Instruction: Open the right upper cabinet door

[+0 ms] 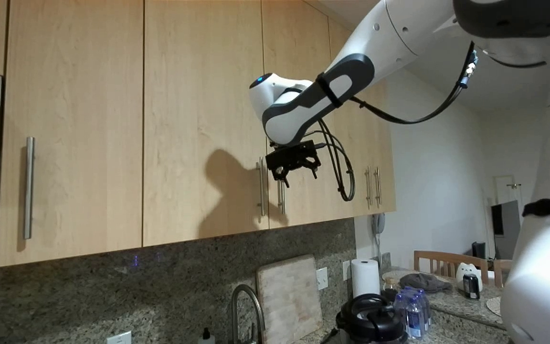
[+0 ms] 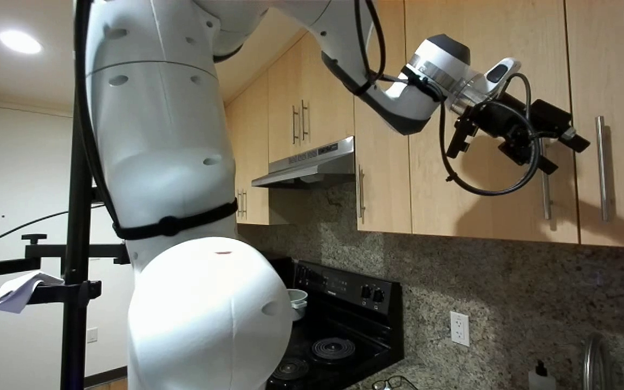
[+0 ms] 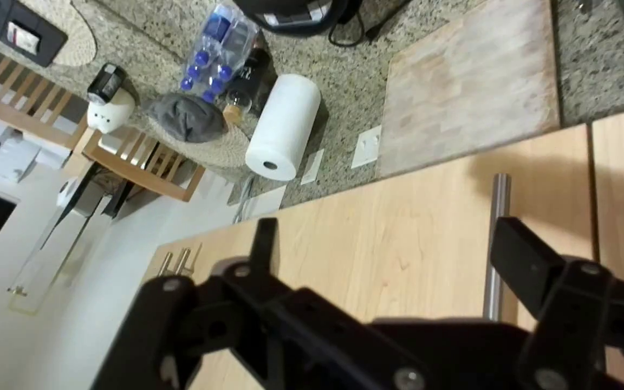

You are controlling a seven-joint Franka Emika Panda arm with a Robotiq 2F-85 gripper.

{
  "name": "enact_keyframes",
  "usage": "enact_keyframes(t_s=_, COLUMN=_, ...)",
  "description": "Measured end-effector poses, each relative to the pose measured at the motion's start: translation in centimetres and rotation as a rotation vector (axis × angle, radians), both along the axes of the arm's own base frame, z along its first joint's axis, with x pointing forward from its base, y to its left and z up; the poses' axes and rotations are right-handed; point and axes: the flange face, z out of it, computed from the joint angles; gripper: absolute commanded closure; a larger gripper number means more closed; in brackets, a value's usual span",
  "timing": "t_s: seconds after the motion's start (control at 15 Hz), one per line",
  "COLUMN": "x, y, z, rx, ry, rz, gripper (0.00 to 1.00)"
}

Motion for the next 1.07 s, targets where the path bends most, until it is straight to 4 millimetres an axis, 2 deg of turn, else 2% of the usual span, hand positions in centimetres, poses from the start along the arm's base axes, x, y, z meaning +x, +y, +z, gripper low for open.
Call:
enact_keyframes(t_s=0.2, x=2.0, y=-0.5, z=0.4, rx=-0.091, ry=-0.021, rz=-0.002, gripper=0.00)
enact_keyframes(t_s=0.53, x=5.0, y=-1.0, z=-0.9, rx=-0.110, ry=-0.007, rz=0.009, gripper=0.00)
enact_keyframes(t_s=0.87, x=7.3, y=-1.3, z=-1.0, rx=-0.151, ry=-0.022, rz=0.028, gripper=0.00)
enact_keyframes(t_s=1.07, x=8.1, y=-2.4, z=-1.4, rx=-0.179, ry=-0.018, rz=0.016, gripper=0.00)
